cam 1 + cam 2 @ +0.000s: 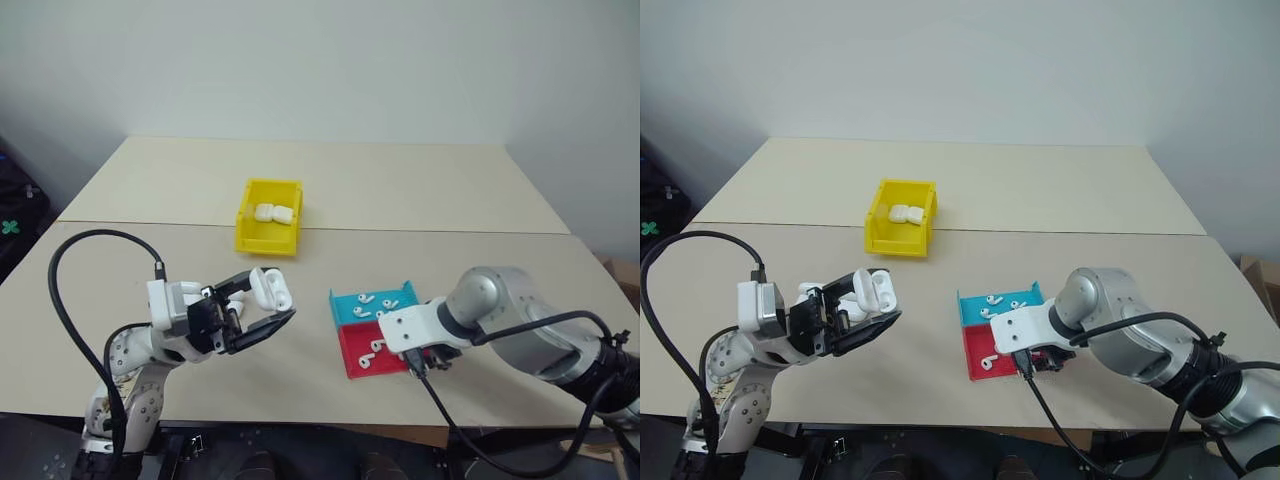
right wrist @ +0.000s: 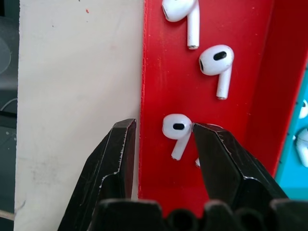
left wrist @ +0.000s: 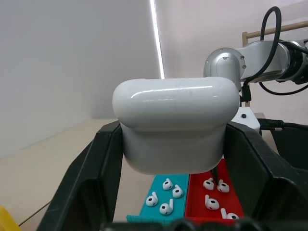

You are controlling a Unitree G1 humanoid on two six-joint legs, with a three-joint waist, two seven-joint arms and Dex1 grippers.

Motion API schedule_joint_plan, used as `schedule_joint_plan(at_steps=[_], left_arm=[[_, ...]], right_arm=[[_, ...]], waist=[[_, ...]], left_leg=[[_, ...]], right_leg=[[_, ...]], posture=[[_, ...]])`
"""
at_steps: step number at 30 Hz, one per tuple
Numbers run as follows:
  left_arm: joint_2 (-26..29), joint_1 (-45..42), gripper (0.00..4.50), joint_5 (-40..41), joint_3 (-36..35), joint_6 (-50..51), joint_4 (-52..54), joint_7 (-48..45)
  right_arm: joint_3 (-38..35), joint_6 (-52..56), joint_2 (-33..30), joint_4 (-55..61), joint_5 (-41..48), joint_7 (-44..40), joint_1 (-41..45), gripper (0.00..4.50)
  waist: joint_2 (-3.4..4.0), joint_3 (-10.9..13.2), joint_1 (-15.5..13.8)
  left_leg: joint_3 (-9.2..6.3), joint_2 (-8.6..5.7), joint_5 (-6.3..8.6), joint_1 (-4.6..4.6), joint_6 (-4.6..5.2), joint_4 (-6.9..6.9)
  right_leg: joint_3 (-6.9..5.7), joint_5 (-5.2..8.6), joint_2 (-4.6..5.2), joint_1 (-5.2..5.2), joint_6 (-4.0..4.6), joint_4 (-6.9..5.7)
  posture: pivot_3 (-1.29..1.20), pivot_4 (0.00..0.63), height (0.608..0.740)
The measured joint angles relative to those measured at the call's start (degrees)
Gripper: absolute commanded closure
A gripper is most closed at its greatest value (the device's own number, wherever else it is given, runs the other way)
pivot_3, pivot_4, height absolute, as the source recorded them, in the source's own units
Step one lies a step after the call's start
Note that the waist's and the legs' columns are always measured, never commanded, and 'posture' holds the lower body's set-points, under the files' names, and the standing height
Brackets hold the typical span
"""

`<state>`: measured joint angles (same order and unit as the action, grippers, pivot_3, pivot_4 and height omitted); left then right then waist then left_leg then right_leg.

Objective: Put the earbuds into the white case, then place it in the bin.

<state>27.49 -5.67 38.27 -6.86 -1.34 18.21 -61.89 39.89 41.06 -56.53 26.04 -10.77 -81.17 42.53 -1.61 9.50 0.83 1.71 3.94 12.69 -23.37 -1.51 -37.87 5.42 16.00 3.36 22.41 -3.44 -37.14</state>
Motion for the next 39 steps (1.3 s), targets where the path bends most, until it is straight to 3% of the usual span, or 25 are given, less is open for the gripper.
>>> schedule_joint_plan(at_steps=[18,22,37,39], left_arm=[[0.69,1.01,1.68,-0.92,0.00,0.35,1.19,1.66],[0.81,1.01,1.68,-1.14,0.00,0.35,1.19,1.75],[2.01,1.11,1.68,-1.22,0.01,1.53,1.24,2.68],[2.01,1.13,1.68,-1.25,0.02,1.52,1.23,2.72]], right_arm=[[-0.01,-3.99,1.86,-3.82,-3.67,-0.26,-0.48,2.19],[-0.01,-4.53,1.99,-4.15,-3.91,-0.53,-0.54,3.05],[-0.18,-6.33,2.38,-4.41,-5.08,-0.82,-1.18,3.05],[-0.21,-6.87,2.42,-4.80,-5.79,-0.79,-1.18,3.42]], waist=[[0.00,0.00,0.01],[0.00,0.00,0.01],[0.00,0.00,0.03],[0.00,0.00,0.02]], left_leg=[[0.00,0.00,0.00,0.00,0.00,0.00],[0.00,0.00,0.00,0.00,0.00,0.01],[0.00,0.00,0.00,0.00,0.00,0.01],[0.00,0.00,0.00,0.01,0.00,0.01]], right_leg=[[0.00,0.00,0.00,0.00,0.00,0.01],[0.00,0.00,0.00,0.00,0.00,0.01],[0.00,0.00,0.00,0.00,0.00,0.01],[0.00,0.00,0.00,0.00,0.00,0.01]], posture=[[0.00,0.150,0.740],[0.00,0.150,0.740],[0.00,0.150,0.740],[0.00,0.150,0.740]])
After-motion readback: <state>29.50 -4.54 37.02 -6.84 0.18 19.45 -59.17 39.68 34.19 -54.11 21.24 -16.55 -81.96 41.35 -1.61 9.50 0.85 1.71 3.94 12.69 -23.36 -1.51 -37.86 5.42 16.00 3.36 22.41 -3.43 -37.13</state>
